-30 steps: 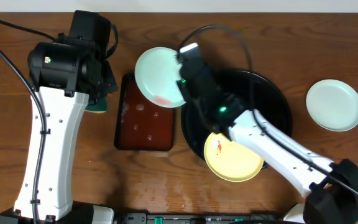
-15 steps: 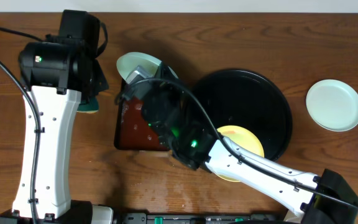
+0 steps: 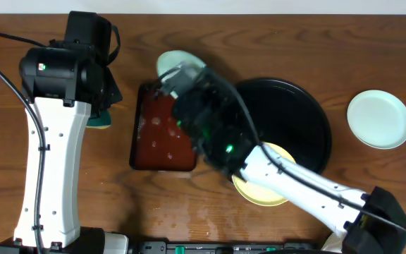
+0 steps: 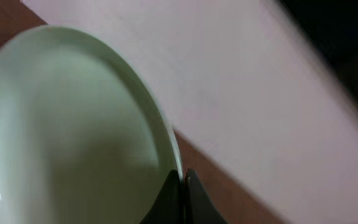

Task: Clean dirty plates on tray and stack at the side
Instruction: 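Lift the pale green plate with the right gripper and carry it right, then lower the plate onto the first pale green plate and release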

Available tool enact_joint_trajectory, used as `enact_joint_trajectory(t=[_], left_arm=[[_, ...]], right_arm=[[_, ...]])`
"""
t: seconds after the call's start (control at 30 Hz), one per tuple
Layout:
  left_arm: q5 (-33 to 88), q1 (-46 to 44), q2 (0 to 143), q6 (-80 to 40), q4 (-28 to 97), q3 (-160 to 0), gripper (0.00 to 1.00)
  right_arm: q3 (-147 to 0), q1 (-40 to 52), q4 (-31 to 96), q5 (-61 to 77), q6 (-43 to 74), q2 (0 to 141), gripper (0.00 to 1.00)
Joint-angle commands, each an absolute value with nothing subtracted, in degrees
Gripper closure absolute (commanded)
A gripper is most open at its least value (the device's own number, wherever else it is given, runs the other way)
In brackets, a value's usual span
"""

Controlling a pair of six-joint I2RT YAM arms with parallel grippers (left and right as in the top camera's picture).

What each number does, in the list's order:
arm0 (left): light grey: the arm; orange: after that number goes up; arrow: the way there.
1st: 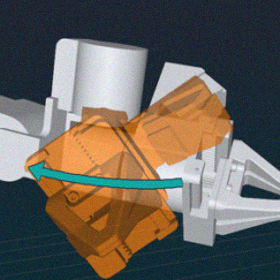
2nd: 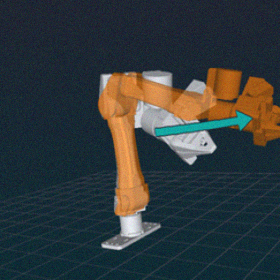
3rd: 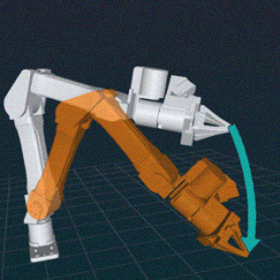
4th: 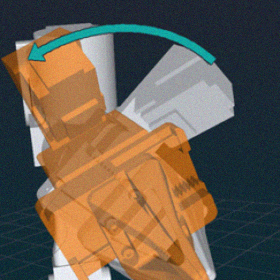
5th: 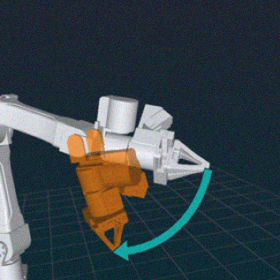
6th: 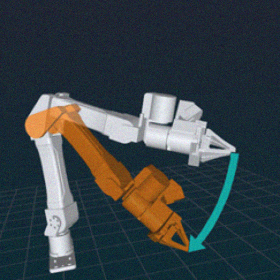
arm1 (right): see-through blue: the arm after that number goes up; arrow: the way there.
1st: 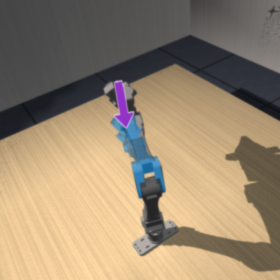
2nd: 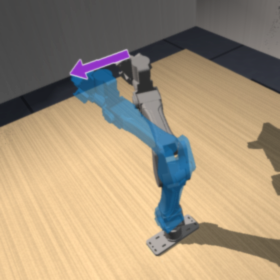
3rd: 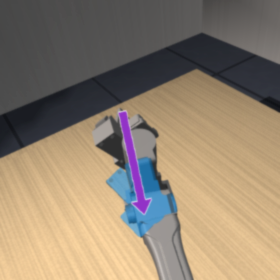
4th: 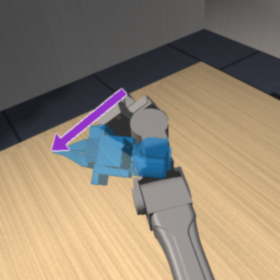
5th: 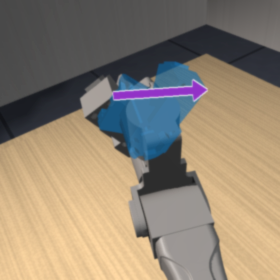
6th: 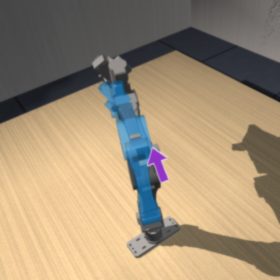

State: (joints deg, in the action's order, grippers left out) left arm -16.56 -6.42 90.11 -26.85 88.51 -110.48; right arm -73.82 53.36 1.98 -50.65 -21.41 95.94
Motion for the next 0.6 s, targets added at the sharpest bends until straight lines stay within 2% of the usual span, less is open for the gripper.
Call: enact_joint_trajectory(t=[0.0,0.1,0.3,0.4,0.57], left_arm=[[-17.02,-6.17,90.21,-27.38,88.68,-110.34,0.92],[-16.99,-6.17,90.21,-27.38,88.68,-110.34,0.91],[-16.99,-6.17,90.21,-27.35,88.68,-109.97,0.92],[-16.99,-6.17,90.21,-27.33,88.75,-109.93,0.91],[-16.97,-6.17,90.21,-27.35,88.68,-109.93,0.91]], right_arm=[[-74.7,48.73,6.5,-37.76,-4.27,94.13,0.99],[-74.7,43.57,11.51,-21.26,4.47,92.88,0.99],[-74.7,25.58,17.32,11.03,17.69,91.88,0.99],[-74.67,16.01,20.86,16.47,19.35,91.88,0.99],[-74.67,-0.95,28.36,16.73,19.66,91.88,0.99]])
